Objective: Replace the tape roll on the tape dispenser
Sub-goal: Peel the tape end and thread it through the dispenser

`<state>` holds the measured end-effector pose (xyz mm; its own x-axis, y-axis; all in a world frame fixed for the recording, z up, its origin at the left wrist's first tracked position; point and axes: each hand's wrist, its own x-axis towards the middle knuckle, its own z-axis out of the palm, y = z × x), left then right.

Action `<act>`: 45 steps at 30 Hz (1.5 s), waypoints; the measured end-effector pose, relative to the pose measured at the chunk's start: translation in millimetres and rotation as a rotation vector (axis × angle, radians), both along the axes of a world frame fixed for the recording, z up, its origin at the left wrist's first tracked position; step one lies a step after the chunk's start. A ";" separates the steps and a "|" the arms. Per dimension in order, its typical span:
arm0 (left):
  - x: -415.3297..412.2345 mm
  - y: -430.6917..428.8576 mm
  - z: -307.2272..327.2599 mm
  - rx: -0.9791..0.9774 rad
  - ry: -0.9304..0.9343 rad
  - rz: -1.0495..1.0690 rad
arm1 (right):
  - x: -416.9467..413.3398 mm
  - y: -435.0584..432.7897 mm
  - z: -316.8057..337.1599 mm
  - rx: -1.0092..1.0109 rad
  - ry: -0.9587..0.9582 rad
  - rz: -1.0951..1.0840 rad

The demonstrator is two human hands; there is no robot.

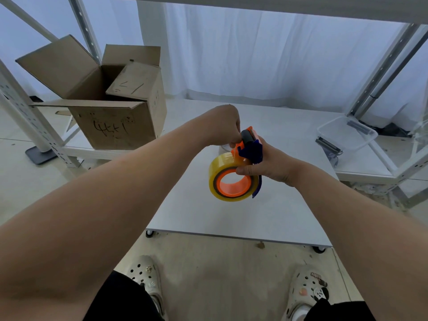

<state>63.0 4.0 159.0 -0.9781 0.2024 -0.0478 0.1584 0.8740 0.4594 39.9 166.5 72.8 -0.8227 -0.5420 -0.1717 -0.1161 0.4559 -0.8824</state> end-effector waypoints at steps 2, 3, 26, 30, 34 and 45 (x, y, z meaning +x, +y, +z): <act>0.9 0.9 1.9 0.023 -0.009 0.007 | -0.3 0.1 0.6 -0.014 -0.006 -0.003; 0.7 0.6 3.3 0.037 -0.010 0.013 | -0.3 -0.3 0.8 -0.018 -0.011 -0.005; 7.4 -7.0 23.1 0.647 -0.180 0.217 | 5.3 4.4 22.2 -0.356 0.006 -0.305; 7.5 -4.8 19.3 0.596 -0.142 0.157 | 5.5 6.7 19.8 -0.290 0.082 -0.386; 6.4 -5.2 19.7 0.504 -0.134 0.062 | 3.4 9.6 18.4 -0.248 0.124 -0.435; 5.7 -3.2 13.6 0.170 -0.080 -0.072 | 2.9 14.1 13.3 -0.137 0.065 -0.431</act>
<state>68.7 0.8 172.7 -0.9552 0.2839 -0.0834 0.1754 0.7702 0.6132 42.8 180.6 86.1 -0.9849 -0.1615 -0.0631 0.0018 0.3541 -0.9352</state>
